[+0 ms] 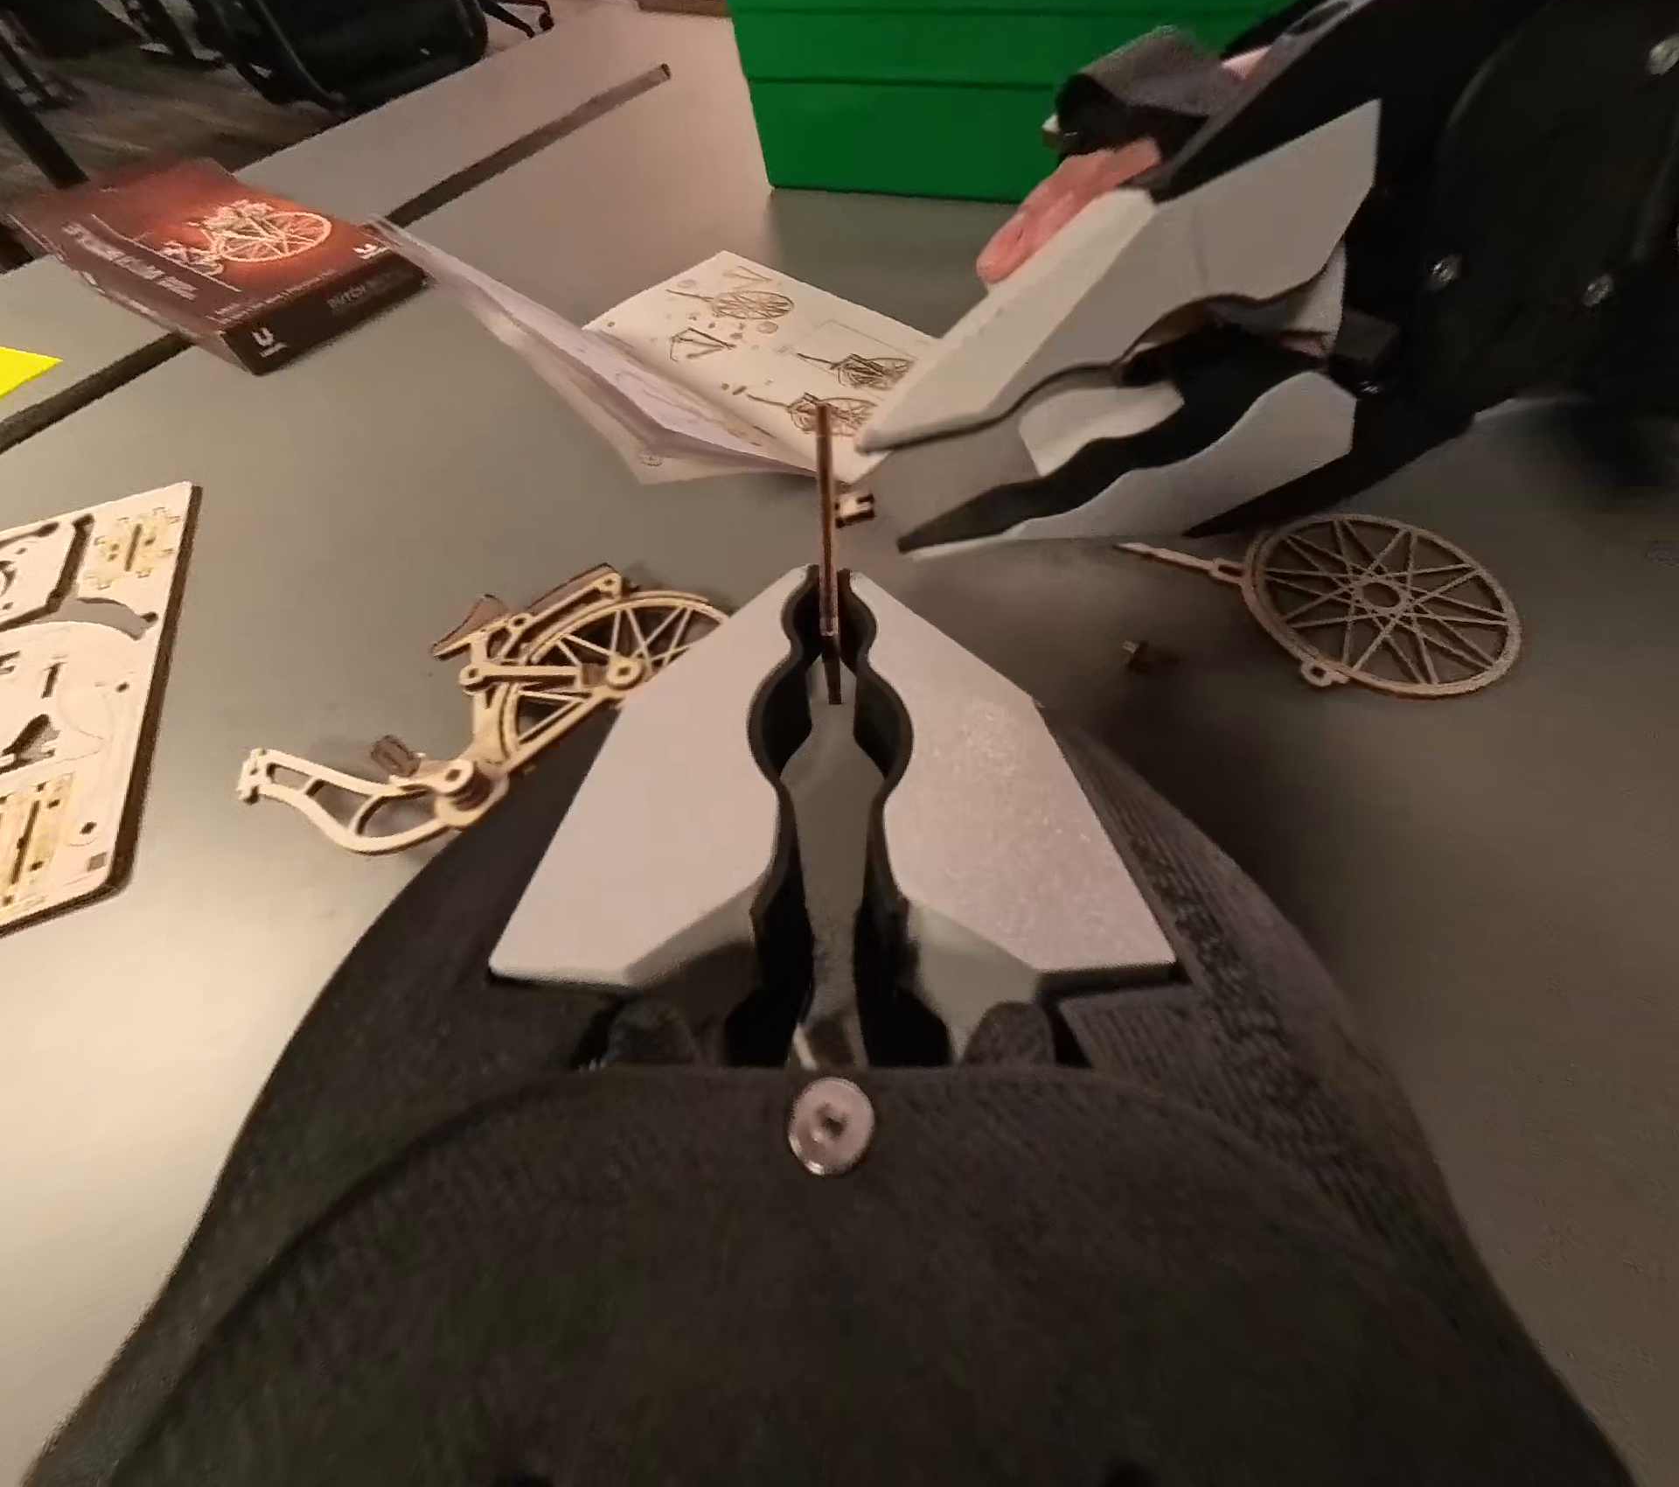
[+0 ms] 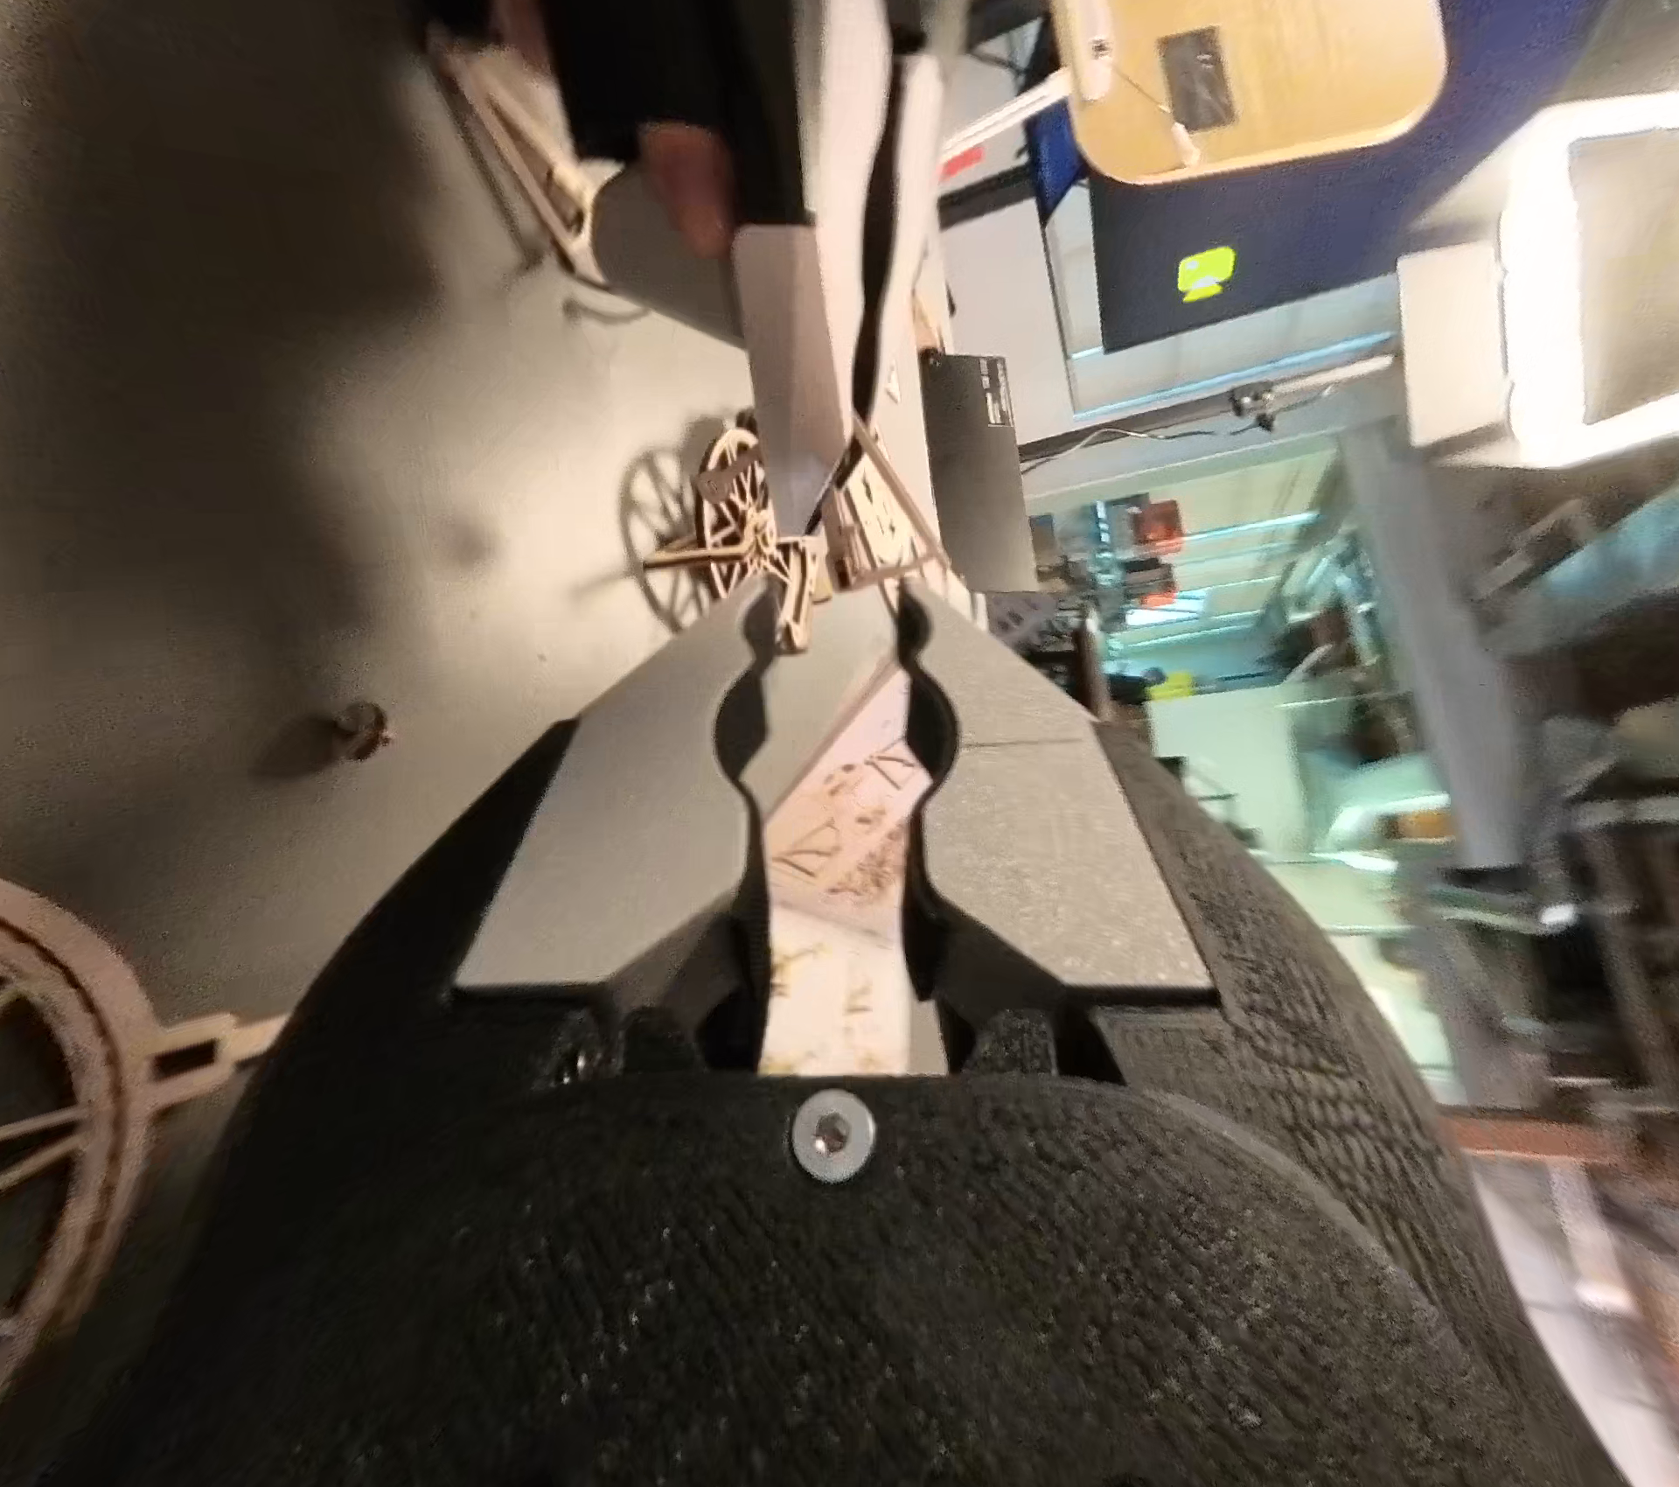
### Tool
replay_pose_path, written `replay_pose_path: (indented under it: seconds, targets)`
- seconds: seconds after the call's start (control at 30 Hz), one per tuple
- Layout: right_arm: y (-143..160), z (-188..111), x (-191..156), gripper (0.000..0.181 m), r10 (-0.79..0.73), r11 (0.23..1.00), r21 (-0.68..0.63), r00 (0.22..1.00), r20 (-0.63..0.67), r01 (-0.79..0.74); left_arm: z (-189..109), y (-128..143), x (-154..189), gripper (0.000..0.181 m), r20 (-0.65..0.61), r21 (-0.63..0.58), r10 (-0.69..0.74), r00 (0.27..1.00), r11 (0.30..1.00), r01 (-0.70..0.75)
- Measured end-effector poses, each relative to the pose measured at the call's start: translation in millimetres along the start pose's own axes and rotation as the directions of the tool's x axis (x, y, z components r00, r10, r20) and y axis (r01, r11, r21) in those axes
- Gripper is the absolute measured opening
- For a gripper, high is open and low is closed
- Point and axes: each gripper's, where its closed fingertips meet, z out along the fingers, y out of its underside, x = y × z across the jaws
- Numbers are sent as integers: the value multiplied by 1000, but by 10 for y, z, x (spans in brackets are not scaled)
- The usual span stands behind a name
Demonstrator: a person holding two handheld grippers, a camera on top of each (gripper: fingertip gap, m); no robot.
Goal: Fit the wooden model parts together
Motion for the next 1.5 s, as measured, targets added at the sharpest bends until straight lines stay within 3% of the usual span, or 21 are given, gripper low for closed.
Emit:
replay_pose_path:
  seconds: [0.13, 0.23, 0.33, 0.5, 0.73, 0.83, 0.93, 1.33, 1.5]
  targets:
    - [-95, -130, 1, 38, 247, 952, 160, 965, 92, -260, -88, -34, 1, 1, -45, 48, 52, 998, 998, -50]
    - [-142, -186, 65, 46, 525, 778, 213, 798, 296, -591, -111, -56, 162, 1, -139, 90, 156, 978, 985, -145]
    - [-157, -218, 37, 52, 602, 664, 195, 671, 434, -722, -110, -49, 315, 1, -192, 118, 256, 947, 964, -237]
    - [-173, -224, -123, 43, 519, 740, 177, 719, 463, -649, -95, -15, 466, 1, -221, 130, 353, 909, 935, -331]
    - [-217, -283, -234, 35, 497, 741, 157, 691, 524, -652, -99, 43, 555, 1, -233, 126, 427, 874, 904, -408]
    - [-270, -324, -343, 16, 432, 776, 171, 710, 557, -607, -103, 85, 576, 1, -240, 114, 454, 858, 891, -439]
    - [-296, -344, -399, 10, 403, 791, 173, 713, 574, -586, -109, 124, 597, 1, -250, 103, 471, 846, 881, -461]
    - [-304, -322, -370, 8, 414, 788, 174, 718, 560, -590, -128, 112, 586, 1, -257, 102, 439, 861, 898, -428]
    - [-319, -288, -218, 10, 416, 793, 242, 787, 455, -560, -156, -2, 491, 1, -121, 136, 546, 829, 837, -531]
